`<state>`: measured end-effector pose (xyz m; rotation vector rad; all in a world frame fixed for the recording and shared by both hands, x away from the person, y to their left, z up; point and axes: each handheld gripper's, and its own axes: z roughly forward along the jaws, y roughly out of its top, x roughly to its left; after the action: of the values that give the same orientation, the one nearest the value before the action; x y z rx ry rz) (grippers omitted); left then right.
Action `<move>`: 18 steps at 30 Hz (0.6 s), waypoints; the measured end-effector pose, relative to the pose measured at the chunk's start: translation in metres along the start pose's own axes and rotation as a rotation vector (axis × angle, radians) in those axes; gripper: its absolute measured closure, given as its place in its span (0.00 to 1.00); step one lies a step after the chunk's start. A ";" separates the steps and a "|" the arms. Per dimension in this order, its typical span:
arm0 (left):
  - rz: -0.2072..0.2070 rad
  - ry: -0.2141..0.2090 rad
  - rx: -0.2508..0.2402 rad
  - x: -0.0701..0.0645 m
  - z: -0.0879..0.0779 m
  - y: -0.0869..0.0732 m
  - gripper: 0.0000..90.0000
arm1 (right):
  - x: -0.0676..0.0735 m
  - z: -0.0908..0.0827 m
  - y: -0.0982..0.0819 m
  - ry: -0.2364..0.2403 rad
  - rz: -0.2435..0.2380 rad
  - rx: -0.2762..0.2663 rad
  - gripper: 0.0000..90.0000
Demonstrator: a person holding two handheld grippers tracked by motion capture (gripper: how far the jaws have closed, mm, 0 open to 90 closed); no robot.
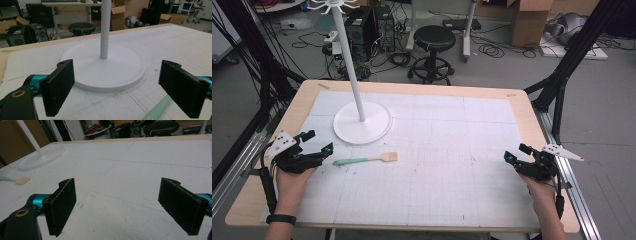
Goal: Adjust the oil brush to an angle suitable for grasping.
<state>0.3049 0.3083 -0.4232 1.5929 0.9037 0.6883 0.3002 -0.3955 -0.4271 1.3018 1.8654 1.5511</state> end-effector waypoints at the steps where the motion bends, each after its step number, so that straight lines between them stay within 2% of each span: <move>1: 0.004 -0.001 0.002 -0.001 0.000 0.001 0.16 | 0.000 0.000 0.000 -0.001 -0.001 -0.001 0.16; 7: 0.008 -0.020 -0.019 -0.001 -0.001 0.003 0.16 | 0.000 0.000 0.000 0.002 0.004 0.000 0.16; 11: 0.017 -0.025 -0.011 -0.001 -0.002 0.003 0.16 | -0.001 0.000 0.000 0.004 0.011 0.004 0.16; 18: 0.019 -0.044 -0.028 -0.002 -0.002 0.005 0.16 | -0.001 0.001 0.000 0.005 0.014 0.007 0.16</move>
<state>0.3026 0.3072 -0.4181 1.5880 0.8442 0.6738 0.3012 -0.3964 -0.4280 1.3181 1.8700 1.5584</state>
